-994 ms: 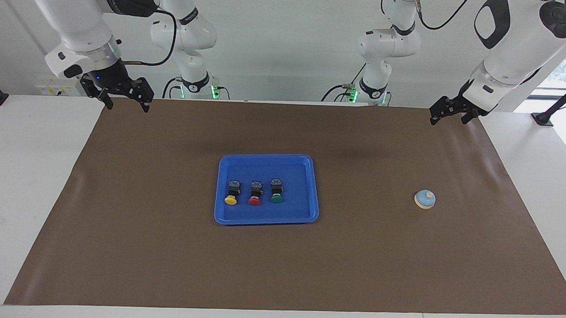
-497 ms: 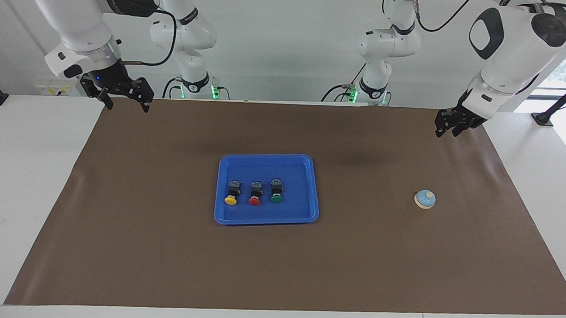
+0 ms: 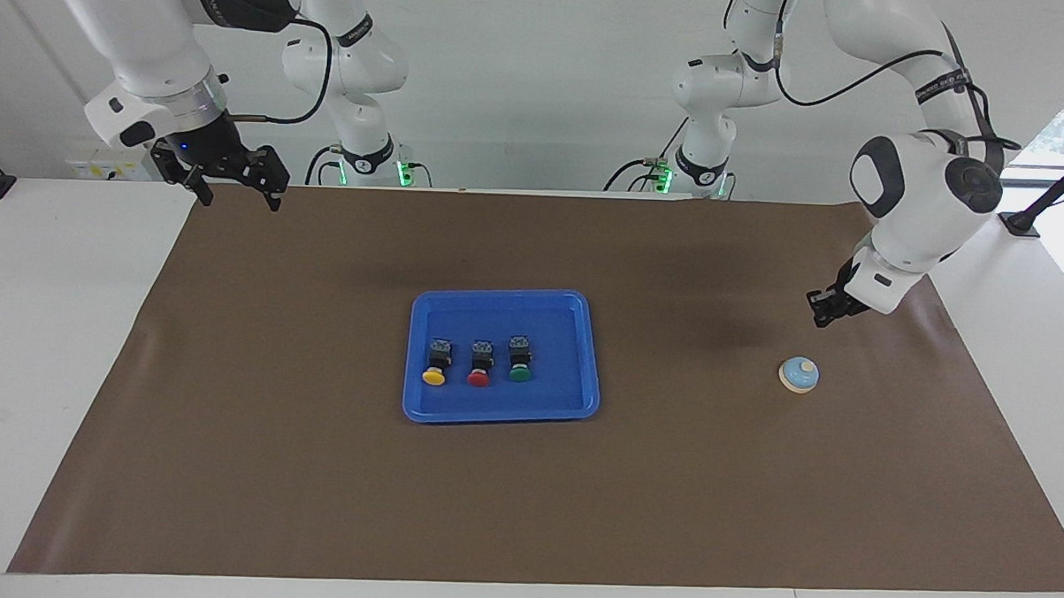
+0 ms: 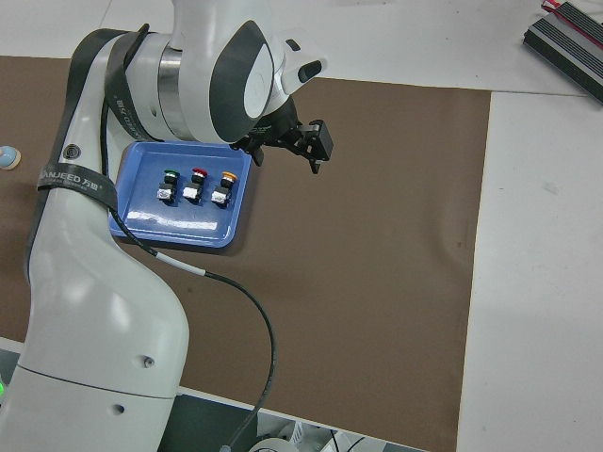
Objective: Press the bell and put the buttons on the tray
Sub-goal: 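Press down on the bell again with the left gripper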
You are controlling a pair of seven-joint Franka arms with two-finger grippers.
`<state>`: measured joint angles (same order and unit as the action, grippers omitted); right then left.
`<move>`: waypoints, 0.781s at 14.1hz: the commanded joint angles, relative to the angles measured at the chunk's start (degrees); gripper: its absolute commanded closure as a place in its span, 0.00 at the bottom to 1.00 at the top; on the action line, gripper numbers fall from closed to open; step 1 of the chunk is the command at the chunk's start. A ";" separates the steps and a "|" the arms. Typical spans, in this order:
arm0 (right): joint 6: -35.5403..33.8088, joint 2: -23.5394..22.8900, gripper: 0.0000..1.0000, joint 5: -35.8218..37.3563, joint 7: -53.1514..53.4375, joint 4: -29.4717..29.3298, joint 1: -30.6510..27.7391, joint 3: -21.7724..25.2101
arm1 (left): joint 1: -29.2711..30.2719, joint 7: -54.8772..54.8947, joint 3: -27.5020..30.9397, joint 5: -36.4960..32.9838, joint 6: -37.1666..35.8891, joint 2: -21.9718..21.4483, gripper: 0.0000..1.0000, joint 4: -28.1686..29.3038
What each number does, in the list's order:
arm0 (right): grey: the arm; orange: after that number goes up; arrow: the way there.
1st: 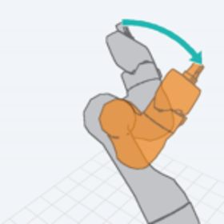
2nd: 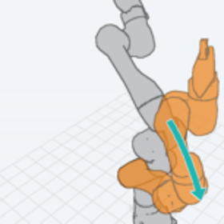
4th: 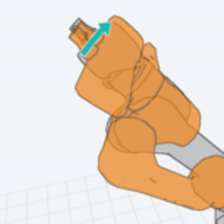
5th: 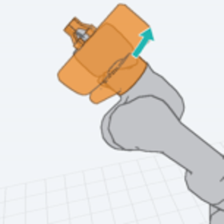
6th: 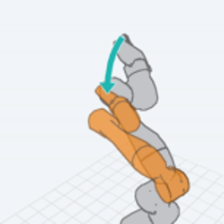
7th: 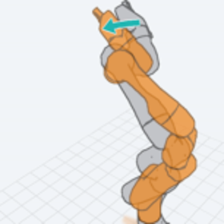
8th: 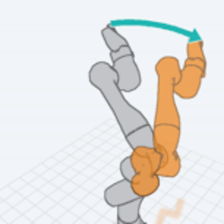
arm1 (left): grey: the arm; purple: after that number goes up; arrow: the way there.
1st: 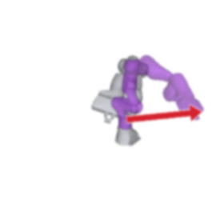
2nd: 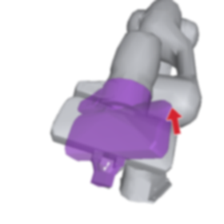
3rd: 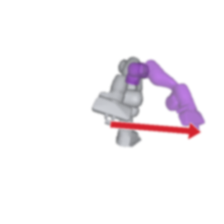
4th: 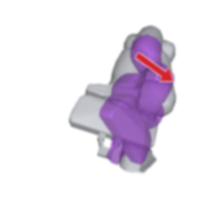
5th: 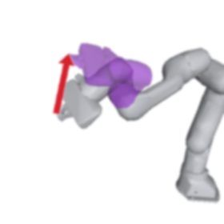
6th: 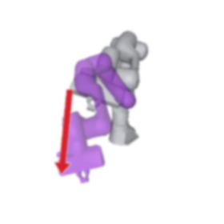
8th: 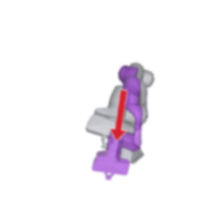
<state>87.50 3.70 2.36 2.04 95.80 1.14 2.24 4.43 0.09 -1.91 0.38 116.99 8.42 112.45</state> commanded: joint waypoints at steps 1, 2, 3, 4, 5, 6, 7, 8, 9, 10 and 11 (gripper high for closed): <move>-0.49 1.04 0.00 -1.04 -1.52 0.88 -0.96 -0.57 | 0.66 0.96 -0.28 -0.47 5.78 2.47 1.00 0.66; -0.49 1.04 0.00 -1.04 -1.52 0.88 -0.96 -0.57 | 0.75 0.96 -0.28 -0.47 6.75 3.00 1.00 0.66; -0.49 1.04 0.00 -1.04 -1.52 0.88 -0.96 -0.57 | 0.75 0.96 -0.28 -0.47 7.37 3.88 1.00 0.40; -0.49 1.04 0.00 -1.04 -1.52 0.88 -0.96 -0.57 | 0.40 0.88 -0.28 -0.47 8.60 4.76 1.00 0.40; -0.49 1.04 0.00 -1.04 -1.52 0.88 -0.96 -0.57 | 0.14 0.79 -0.28 -0.38 9.57 5.55 1.00 0.66; -0.49 1.04 0.00 -1.04 -1.52 0.88 -0.96 -0.57 | 0.14 0.87 -0.28 -0.38 10.10 6.51 1.00 0.66; -0.49 1.04 0.00 -1.04 -1.52 0.88 -0.96 -0.57 | 0.05 0.87 -0.28 -0.46 11.15 7.57 1.00 0.66; -0.49 1.04 0.00 -1.04 -1.52 0.88 -0.96 -0.57 | -0.13 0.96 -0.28 -0.38 11.59 8.19 1.00 0.75; -0.49 1.04 0.00 -1.04 -1.52 0.88 -0.96 -0.57 | -0.13 1.05 -0.20 -0.46 11.86 8.63 1.00 0.75; -0.49 1.04 0.00 -1.04 -1.52 0.88 -0.96 -0.57 | 0.13 1.05 -0.20 -0.47 10.82 8.72 1.00 0.14; -0.49 1.04 0.00 -1.04 -1.52 0.88 -0.96 -0.57 | 0.14 1.05 -0.20 -0.64 8.98 8.63 1.00 -0.82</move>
<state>87.50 3.70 2.36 2.04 95.80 1.14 2.24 4.69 0.44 -2.38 0.38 126.22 15.12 112.43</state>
